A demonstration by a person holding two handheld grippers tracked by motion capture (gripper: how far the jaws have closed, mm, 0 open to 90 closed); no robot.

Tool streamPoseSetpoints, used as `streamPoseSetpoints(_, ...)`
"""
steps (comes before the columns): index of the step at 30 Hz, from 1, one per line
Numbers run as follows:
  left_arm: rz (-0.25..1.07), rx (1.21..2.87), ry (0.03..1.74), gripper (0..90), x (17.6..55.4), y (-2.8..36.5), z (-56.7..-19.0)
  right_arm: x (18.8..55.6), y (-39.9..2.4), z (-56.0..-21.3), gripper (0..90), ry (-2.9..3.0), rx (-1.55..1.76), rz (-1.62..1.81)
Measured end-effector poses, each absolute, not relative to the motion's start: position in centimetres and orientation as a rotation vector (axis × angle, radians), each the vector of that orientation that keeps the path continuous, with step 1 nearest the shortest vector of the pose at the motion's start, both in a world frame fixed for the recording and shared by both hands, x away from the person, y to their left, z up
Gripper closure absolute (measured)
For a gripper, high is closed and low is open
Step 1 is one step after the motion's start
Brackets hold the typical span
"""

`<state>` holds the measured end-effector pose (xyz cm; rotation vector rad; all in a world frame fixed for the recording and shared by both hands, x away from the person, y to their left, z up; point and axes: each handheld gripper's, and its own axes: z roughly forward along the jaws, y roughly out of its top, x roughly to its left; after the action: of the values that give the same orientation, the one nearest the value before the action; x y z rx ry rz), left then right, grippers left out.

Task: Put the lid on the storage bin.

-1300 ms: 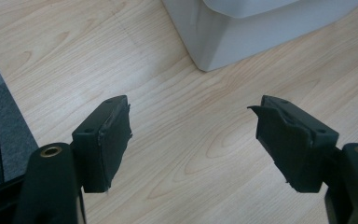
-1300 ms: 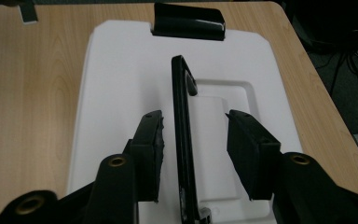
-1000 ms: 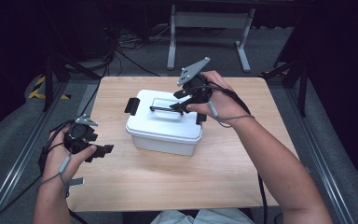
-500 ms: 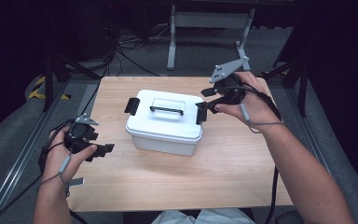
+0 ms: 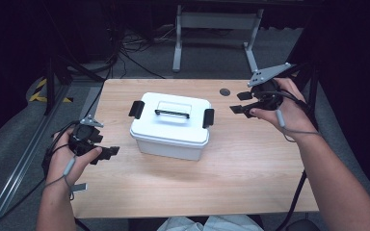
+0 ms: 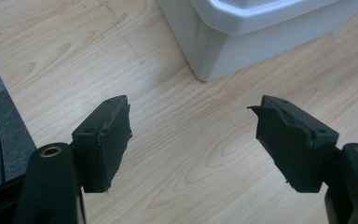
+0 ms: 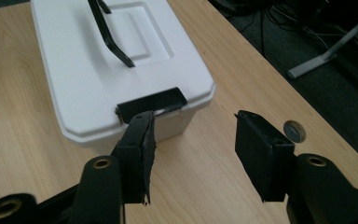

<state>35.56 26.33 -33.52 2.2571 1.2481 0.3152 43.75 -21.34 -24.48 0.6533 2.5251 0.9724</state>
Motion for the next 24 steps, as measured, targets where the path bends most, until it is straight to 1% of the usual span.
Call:
streamPoseSetpoints(6,0.307,2.262,1.256,26.7,35.6,26.5,-33.8,44.0,-23.7,-25.9,47.0,2.517,0.738,0.924)
streamPoseSetpoints(10,0.306,2.271,1.267,26.6,35.7,26.5,-33.9,44.2,-24.4,-27.2,46.2,2.522,0.783,0.866)
streamPoseSetpoints(17,0.294,2.268,1.281,26.6,35.8,26.6,-34.2,44.7,-26.6,-30.8,45.9,2.51,0.887,0.855)
streamPoseSetpoints(18,0.298,2.271,1.276,26.6,35.9,26.6,-34.2,44.8,-27.0,-32.0,45.6,2.513,0.909,0.829)
streamPoseSetpoints(19,0.29,2.27,1.281,26.6,35.9,26.5,-34.3,44.8,-27.0,-32.0,45.6,2.513,0.909,0.829)
streamPoseSetpoints(24,0.29,2.276,1.284,26.6,36.1,26.4,-34.6,45.0,-27.9,-34.1,43.6,2.502,0.958,0.822)
